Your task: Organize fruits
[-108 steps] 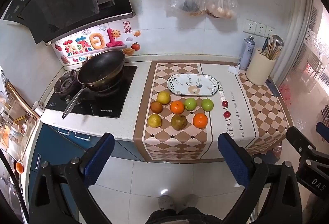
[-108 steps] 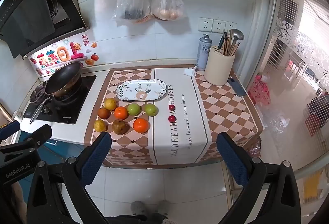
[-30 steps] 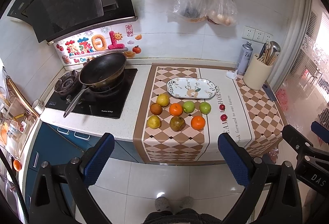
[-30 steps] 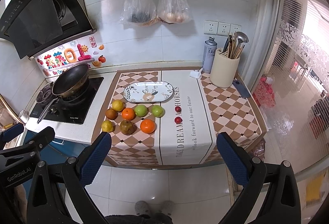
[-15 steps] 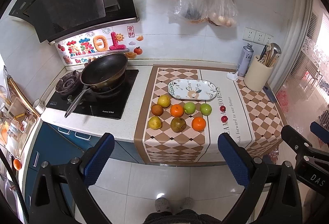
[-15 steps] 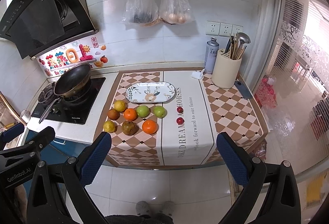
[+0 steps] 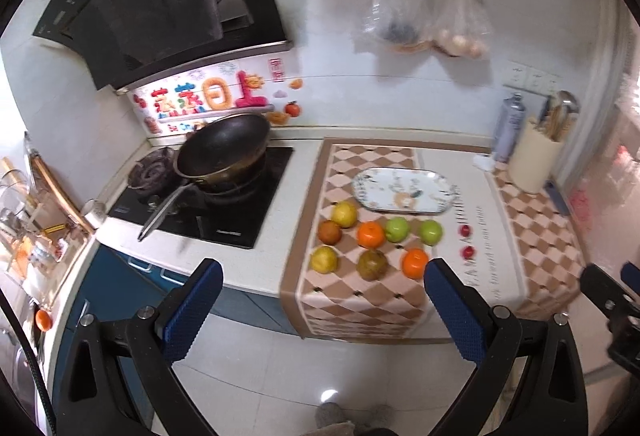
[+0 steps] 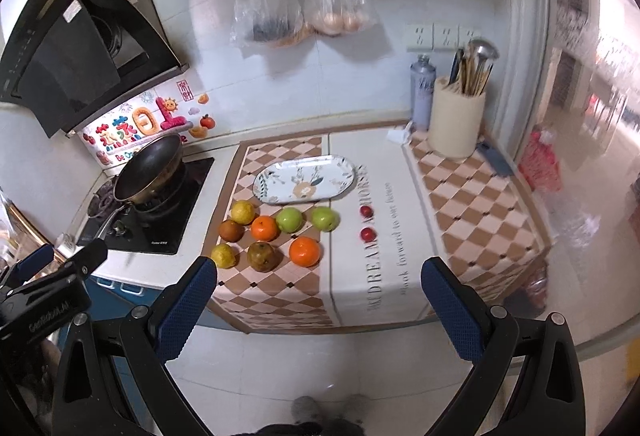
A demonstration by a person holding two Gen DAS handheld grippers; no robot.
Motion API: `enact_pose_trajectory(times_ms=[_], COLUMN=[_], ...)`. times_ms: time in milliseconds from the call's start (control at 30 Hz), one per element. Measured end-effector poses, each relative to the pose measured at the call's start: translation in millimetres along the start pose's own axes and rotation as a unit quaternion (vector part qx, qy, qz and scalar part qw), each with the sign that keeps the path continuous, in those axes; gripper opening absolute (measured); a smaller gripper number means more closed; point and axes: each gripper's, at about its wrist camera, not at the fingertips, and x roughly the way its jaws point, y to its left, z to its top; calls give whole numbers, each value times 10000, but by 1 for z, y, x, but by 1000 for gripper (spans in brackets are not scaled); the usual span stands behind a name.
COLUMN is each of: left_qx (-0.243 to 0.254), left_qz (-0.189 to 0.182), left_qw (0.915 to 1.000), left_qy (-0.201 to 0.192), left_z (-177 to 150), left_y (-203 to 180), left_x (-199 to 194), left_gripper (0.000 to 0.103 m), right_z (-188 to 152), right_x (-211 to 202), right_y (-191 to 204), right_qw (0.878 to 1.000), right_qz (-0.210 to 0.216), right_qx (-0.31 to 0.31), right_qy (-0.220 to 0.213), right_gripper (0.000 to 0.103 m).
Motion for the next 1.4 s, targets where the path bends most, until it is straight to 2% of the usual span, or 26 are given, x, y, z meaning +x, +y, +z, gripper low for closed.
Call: enact_pose_trajectory(times_ms=[100,267,400,467,567,600,700,800,900,933,1000,1067,1167,1200,1300,1400], left_qx=[-84,-183,-396,-515,-615,-649,-728,-742,-881,-1021,-1024,-829,-677,-610,-266,-165], left_qz=[119,345,82,-101,-429,-544,-782,-1006,-1197,-1408,-1546,-1597,-1863,-1899,-1759,-1754], left_qw=[9994,9950,9835,9752,9591,9521,9338,9105,8945,8891,8864,8901,8845,8833,8955,8968], left_qy=[304,921,1763,2149,2730,2938,3415,3942,4216,4233,4241,4186,4224,4242,4079,4058], left_z=[4,8,7,7,2,-1,-10,-24,-34,-35,-33,-30,-30,-28,-23,-19], left_y=[7,21,37,45,53,54,54,46,44,43,36,27,11,5,-8,-15], left_x=[34,107,187,230,289,310,353,395,418,425,429,433,441,443,441,443], left_gripper=[103,103,103,100,79,77,77,77,77,77,77,76,59,57,57,57], right_z=[1,-1,-7,-10,-14,-15,-18,-18,-18,-18,-18,-19,-21,-21,-23,-26], right_x=[43,120,190,230,281,298,334,363,385,390,399,406,420,425,438,449], right_y=[-8,-4,4,7,10,11,16,15,10,9,6,3,0,-1,-3,-5], right_qw=[9991,9956,9907,9866,9781,9753,9690,9644,9586,9568,9534,9508,9459,9441,9413,9381], right_qz=[220,192,114,93,104,134,61,-85,-178,-207,-233,-263,-259,-239,-246,-189], right_qx=[149,138,205,403,744,837,934,1043,1231,1281,1375,1439,1578,1626,1682,1750], right_qy=[325,909,1337,1577,1940,2039,2288,2431,2563,2603,2677,2730,2824,2858,2918,2982], right_gripper=[103,103,103,103,102,102,102,102,102,102,102,102,101,99,94,83])
